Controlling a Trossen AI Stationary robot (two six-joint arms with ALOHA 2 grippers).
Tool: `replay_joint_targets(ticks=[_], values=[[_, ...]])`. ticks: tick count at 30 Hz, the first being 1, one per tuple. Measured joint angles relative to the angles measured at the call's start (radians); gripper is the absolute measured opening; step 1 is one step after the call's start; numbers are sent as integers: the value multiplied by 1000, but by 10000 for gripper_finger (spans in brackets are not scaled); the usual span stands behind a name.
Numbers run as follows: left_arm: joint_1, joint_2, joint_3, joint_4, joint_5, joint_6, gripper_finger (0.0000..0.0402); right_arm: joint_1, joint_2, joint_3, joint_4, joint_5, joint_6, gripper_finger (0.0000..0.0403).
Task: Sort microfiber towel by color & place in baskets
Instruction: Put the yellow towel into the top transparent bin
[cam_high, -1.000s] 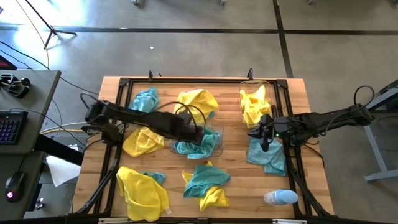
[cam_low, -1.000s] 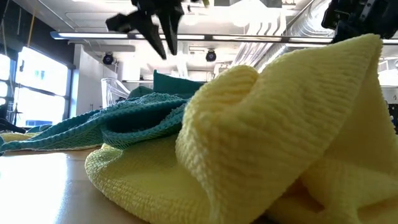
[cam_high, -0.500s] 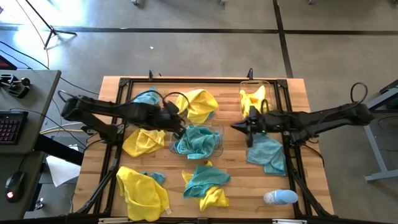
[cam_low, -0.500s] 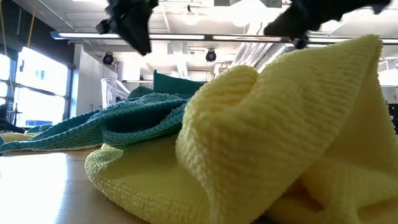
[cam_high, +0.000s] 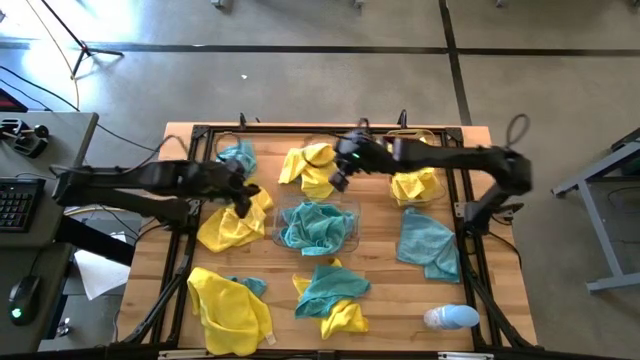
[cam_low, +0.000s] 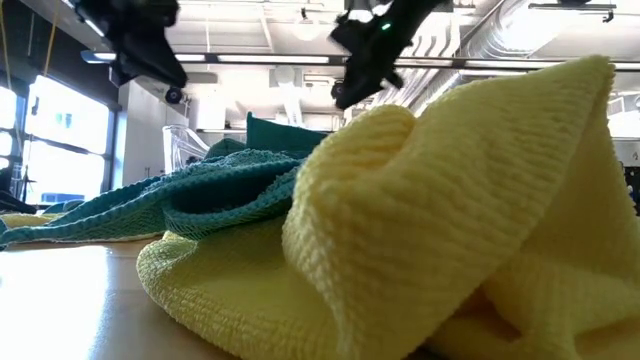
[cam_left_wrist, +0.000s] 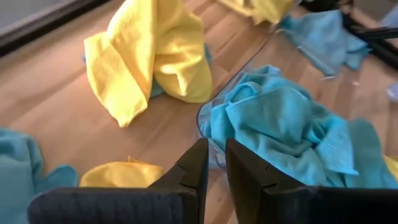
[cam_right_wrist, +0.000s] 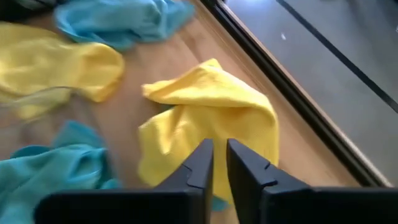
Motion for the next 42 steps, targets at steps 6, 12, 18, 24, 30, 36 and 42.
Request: replay_joint_targets(ticks=[6,12,18,24,30,36,42], values=[[16,-134,-18,-10,24,94,42,-84,230,258,-168,-9,-85,115],[16,-190,-18,-12,26,122,42,-125,399,439,-255,-10,-228,180],[16,-209,-18,-13,26,147,42,-149,492,510,-301,-65,-382,207],[16,-212,-18,-14,26,150,42,-159,544,509,-333,-60,-437,207],[16,-212,-18,-14,23,166,42,-159,559,509,-329,-54,-436,135],[16,-212,-18,-14,23,164,42,-155,516,507,-361,-57,-356,14],[16,-212,-18,-13,23,164,42,-148,367,507,-400,-56,-320,4]])
